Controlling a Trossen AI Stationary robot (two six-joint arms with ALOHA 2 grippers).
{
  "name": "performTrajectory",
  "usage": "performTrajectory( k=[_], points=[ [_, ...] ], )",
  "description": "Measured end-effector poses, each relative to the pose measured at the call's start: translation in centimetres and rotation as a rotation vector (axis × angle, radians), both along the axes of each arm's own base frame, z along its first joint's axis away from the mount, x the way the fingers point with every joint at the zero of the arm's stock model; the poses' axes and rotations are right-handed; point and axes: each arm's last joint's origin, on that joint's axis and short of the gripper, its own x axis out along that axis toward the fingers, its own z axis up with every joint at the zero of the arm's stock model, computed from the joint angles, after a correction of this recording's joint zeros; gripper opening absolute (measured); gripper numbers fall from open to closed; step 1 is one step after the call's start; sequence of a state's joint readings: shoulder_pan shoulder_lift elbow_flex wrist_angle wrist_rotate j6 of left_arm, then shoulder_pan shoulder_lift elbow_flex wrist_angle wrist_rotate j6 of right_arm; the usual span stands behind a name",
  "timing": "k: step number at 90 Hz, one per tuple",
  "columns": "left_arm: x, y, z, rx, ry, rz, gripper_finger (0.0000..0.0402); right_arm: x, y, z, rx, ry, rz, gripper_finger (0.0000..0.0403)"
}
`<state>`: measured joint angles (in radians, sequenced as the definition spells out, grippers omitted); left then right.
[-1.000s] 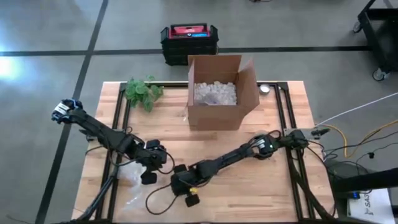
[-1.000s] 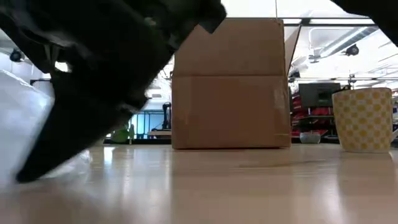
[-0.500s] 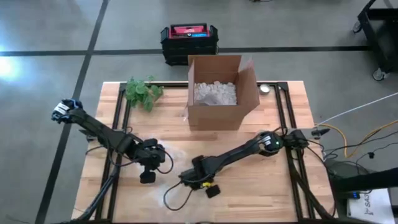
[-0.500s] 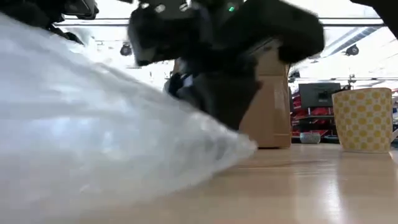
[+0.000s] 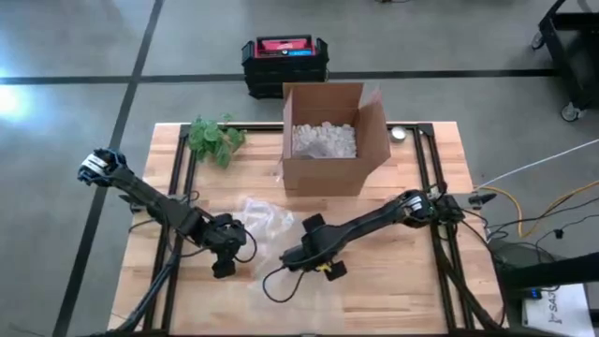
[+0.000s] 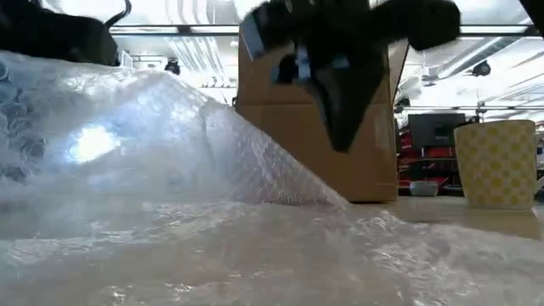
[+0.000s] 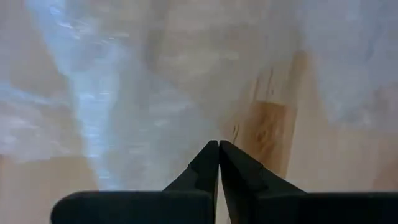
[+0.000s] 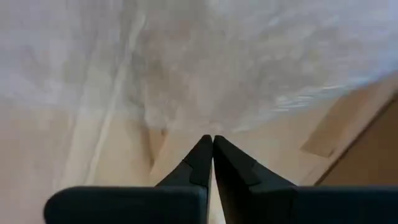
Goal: Wrap mug
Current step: Wrap the yellow mug with bubble wrap
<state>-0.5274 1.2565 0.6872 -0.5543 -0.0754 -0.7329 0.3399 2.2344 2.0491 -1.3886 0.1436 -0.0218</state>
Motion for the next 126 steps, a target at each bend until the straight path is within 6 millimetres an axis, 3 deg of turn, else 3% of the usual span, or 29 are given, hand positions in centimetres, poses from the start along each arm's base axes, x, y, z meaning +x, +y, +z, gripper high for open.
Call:
performTrajectory(
  k=[7,14,35,54,73,92,100,108,117,126],
  points=[
    [0.1,0.1,-0.9,-0.005,-0.054,0.028,0.0,0.1,0.8,1.5,0.045,-0.125,-0.049,0.0],
    [0.0,0.2,-2.0,-0.026,-0.109,0.036,0.0,0.7,2.1,1.7,0.111,-0.273,-0.085,0.0],
    [-2.0,2.1,-5.4,0.174,-0.121,0.219,0.0,1.5,6.9,-3.1,0.291,-0.524,-0.109,0.0],
    [-3.4,3.3,-6.8,0.264,-0.108,0.375,0.0,-2.1,7.2,-8.1,0.239,-0.343,-0.238,0.0],
    [-4.0,3.7,-7.3,0.286,-0.093,0.421,0.0,-5.0,7.6,-8.9,0.195,-0.161,-0.188,0.0],
    [-4.4,3.9,-7.4,0.3,-0.052,0.443,0.0,-8.2,5.8,-7.2,0.006,0.089,-0.12,0.0],
    [-4.1,3.6,-6.8,0.257,-0.043,0.435,0.0,-9.0,5.3,-5.3,-0.027,0.114,-0.146,0.0],
    [-3.0,2.3,-4.6,0.145,-0.055,0.362,0.0,-9.3,5.1,-2.5,0.013,0.053,-0.228,0.0],
    [-1.1,0.8,-0.3,0.064,-0.22,0.278,0.0,-9.0,5.4,-0.2,0.067,-0.115,-0.314,0.0],
    [-0.3,0.5,2.1,0.153,-0.324,0.234,0.0,-8.4,5.8,1.3,0.055,-0.346,-0.37,0.0]
  ],
)
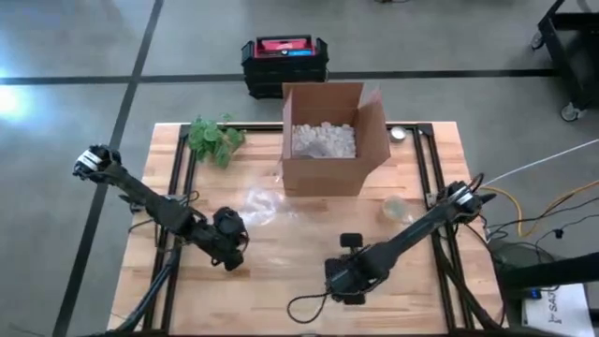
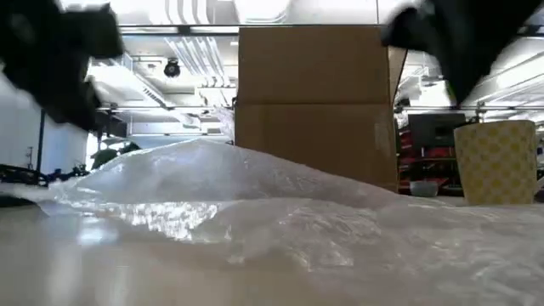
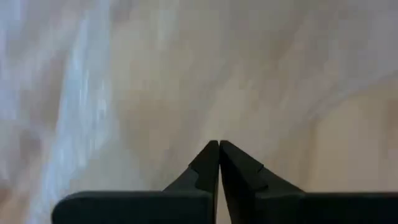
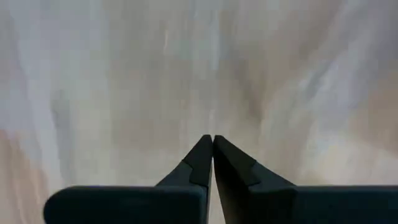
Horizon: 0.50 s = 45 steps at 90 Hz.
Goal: Wrap mug
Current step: Wrap the yellow mug with bubble wrap
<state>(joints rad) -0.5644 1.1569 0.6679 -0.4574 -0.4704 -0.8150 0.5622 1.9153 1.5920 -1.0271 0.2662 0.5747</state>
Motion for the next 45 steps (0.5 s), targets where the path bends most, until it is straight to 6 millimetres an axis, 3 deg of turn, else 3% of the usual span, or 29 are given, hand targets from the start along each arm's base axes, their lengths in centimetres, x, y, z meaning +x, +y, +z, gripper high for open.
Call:
performTrajectory(
  k=[10,26,45],
  points=[
    [0.5,0.7,0.8,0.142,-0.02,0.023,0.0,0.7,0.6,-0.6,-0.034,-0.123,-0.04,0.0],
    [-0.2,2.7,-2.8,0.293,0.172,0.12,0.0,0.4,1.6,-4.5,-0.013,-0.06,-0.115,0.0],
    [-1.3,1.9,-6.8,0.078,0.318,0.078,0.0,-1.3,3.6,-8.5,0.003,0.103,-0.07,0.0]
  ],
)
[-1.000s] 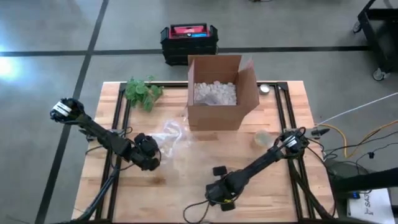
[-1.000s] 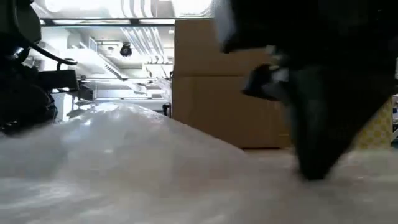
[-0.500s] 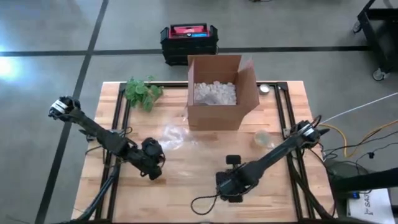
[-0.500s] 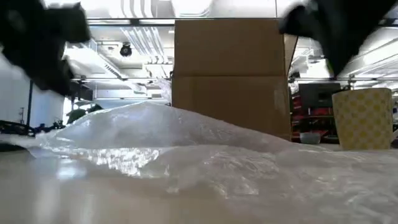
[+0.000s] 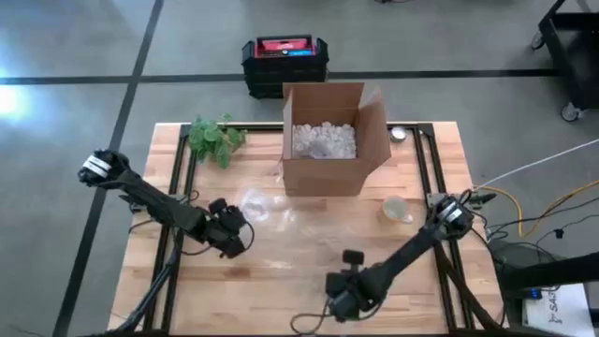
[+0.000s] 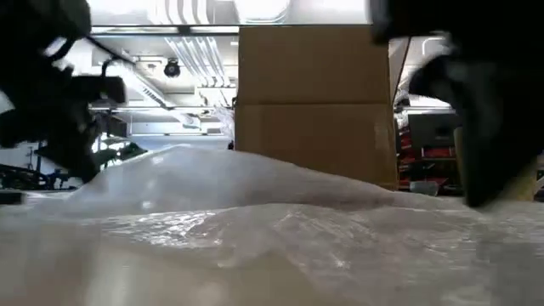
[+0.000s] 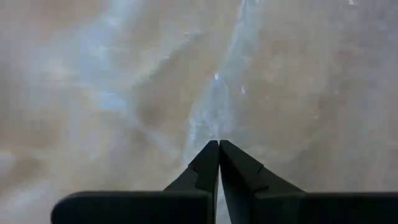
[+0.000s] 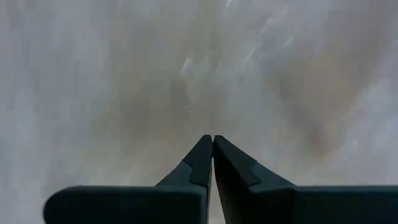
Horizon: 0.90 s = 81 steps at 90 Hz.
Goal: Wrap mug
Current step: Wrap the yellow mug with bubble wrap
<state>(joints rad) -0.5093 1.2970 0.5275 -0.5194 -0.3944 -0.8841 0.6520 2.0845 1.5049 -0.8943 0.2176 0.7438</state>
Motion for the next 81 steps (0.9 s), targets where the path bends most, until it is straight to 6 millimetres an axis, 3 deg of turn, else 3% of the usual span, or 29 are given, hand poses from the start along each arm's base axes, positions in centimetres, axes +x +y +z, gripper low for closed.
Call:
performTrajectory(
  k=[20,32,39,48,60,69,81],
  points=[
    [-1.8,-3.5,0.4,-0.142,-0.034,0.065,0.0,-2.0,-0.9,-0.7,-0.142,0.221,0.173,0.0],
    [-2.9,-5.9,1.5,-0.241,-0.051,0.094,0.0,-2.9,-2.1,0.4,-0.206,0.35,0.261,0.0],
    [-3.2,-6.7,3.2,-0.215,-0.054,0.102,0.0,-2.8,-2.6,1.6,-0.198,0.349,0.293,0.0],
    [-3.1,-6.6,5.9,-0.076,-0.072,0.111,0.0,-2.2,-3.1,3.5,-0.191,0.225,0.275,0.0],
    [-2.7,-6.0,8.2,0.057,-0.075,0.08,0.0,-0.1,-2.8,5.4,-0.114,-0.078,0.223,0.0],
    [-2.6,-5.5,7.8,0.066,-0.023,0.058,0.0,1.4,-1.9,5.6,-0.008,-0.265,0.201,0.0],
    [-3.1,-5.0,5.2,0.014,0.068,0.039,0.0,2.5,-0.9,4.1,0.081,-0.368,0.2,0.0]
  ],
)
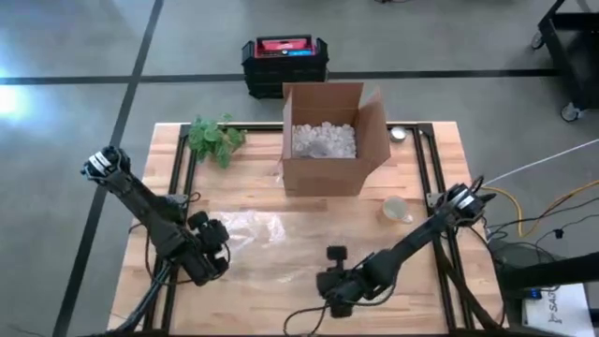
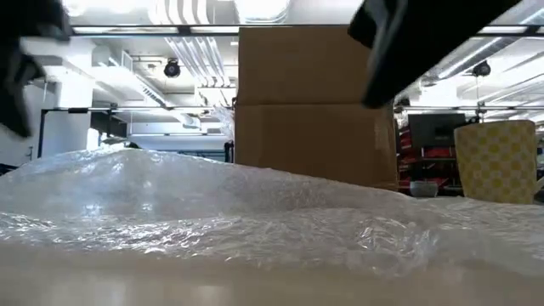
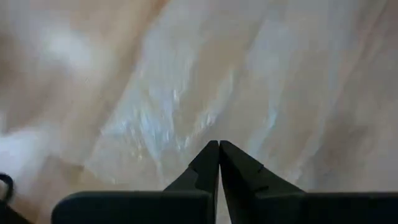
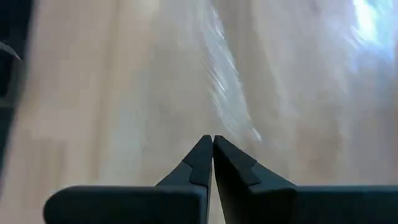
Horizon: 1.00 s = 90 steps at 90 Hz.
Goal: Wrap mug
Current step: Wrap the yellow mug with bubble wrap
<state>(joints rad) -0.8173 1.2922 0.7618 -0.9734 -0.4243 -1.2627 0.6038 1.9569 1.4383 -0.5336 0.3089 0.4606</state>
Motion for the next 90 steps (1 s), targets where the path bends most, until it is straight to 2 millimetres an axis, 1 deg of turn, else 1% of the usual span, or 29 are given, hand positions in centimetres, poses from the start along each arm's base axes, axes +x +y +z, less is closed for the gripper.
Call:
performTrajectory(
  k=[13,28,39,51,65,72,81,90],
  points=[
    [-0.8,0.7,-2.7,-0.026,0.037,0.006,0.0,1.1,0.3,-2.1,0.035,-0.027,-0.028,0.0],
    [-1.4,1.2,-4.9,-0.063,0.033,0.006,0.0,1.7,0.0,-4.7,0.044,0.022,-0.07,0.0],
    [-1.9,1.8,-5.7,-0.051,0.048,0.035,0.0,1.3,0.6,-5.9,0.086,0.086,-0.029,0.0],
    [-2.1,2.0,-6.0,-0.052,0.045,0.054,0.0,0.5,1.4,-5.9,0.131,0.161,0.022,0.0],
    [-2.2,2.1,-5.9,-0.054,0.044,0.053,0.0,-1.2,2.2,-4.9,0.132,0.249,0.073,0.0],
    [-2.1,2.0,-5.6,-0.058,0.046,0.052,0.0,-1.8,2.1,-3.6,0.139,0.269,0.082,0.0],
    [-1.7,1.5,-4.6,-0.092,0.026,0.05,0.0,-2.4,1.6,-0.9,0.156,0.254,0.072,0.0],
    [-1.0,0.7,-3.2,-0.143,-0.007,0.049,0.0,-3.3,0.5,2.3,0.174,0.247,0.037,0.0]
  ],
)
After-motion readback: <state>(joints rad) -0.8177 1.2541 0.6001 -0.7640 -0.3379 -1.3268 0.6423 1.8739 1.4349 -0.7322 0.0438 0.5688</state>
